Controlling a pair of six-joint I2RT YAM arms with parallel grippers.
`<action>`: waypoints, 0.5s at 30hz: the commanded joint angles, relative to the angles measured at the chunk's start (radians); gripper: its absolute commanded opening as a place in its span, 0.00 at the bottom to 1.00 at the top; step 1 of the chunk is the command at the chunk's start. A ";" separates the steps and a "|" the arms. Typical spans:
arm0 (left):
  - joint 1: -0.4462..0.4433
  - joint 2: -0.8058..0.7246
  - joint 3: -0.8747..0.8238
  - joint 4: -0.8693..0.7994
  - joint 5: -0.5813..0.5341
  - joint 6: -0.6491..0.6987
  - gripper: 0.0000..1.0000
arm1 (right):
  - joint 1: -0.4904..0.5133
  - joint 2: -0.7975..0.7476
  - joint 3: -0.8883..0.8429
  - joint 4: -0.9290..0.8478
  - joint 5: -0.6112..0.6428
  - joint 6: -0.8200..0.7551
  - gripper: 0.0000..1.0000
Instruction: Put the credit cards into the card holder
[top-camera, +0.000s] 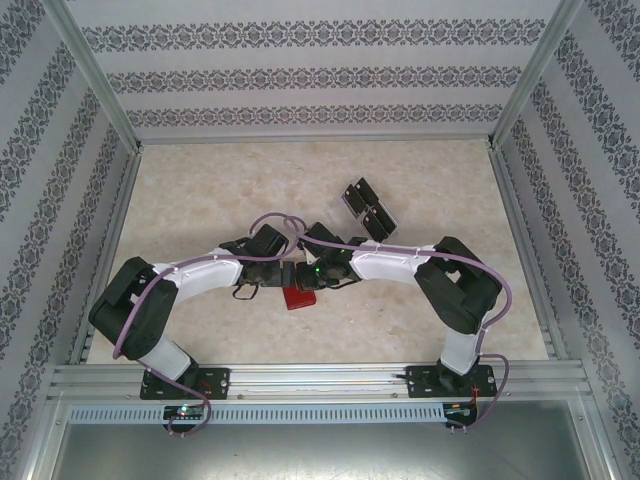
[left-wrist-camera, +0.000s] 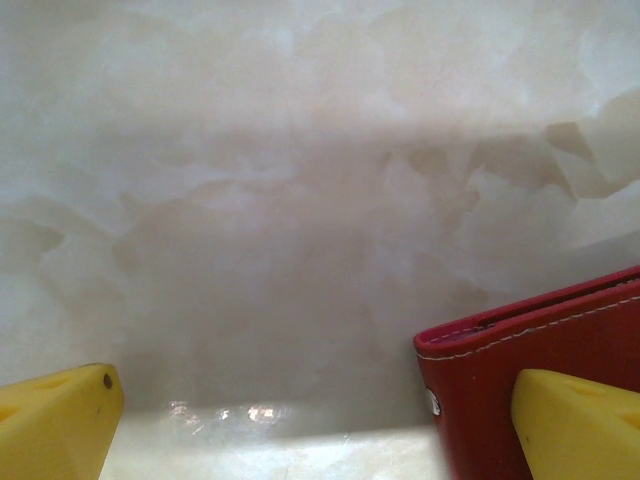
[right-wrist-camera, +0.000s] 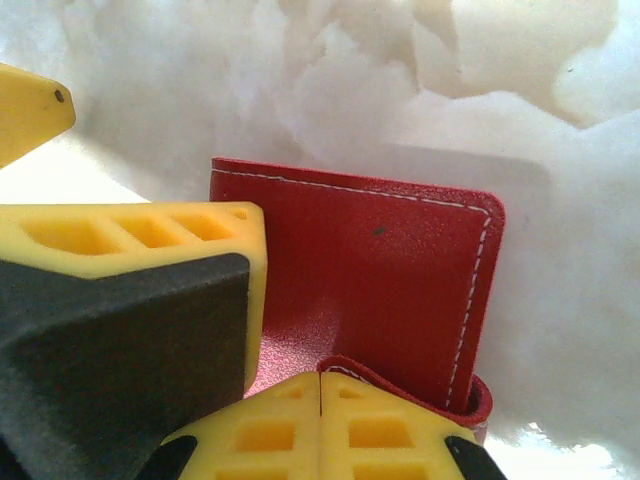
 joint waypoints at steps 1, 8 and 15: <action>0.003 0.017 -0.013 0.001 0.011 -0.005 1.00 | 0.026 0.084 -0.043 -0.070 0.012 0.018 0.00; 0.004 0.017 -0.014 0.001 0.015 -0.005 1.00 | 0.024 0.067 -0.063 -0.043 -0.002 0.029 0.00; 0.004 0.009 -0.001 -0.011 0.006 0.000 1.00 | 0.024 -0.017 -0.001 -0.038 -0.037 0.024 0.28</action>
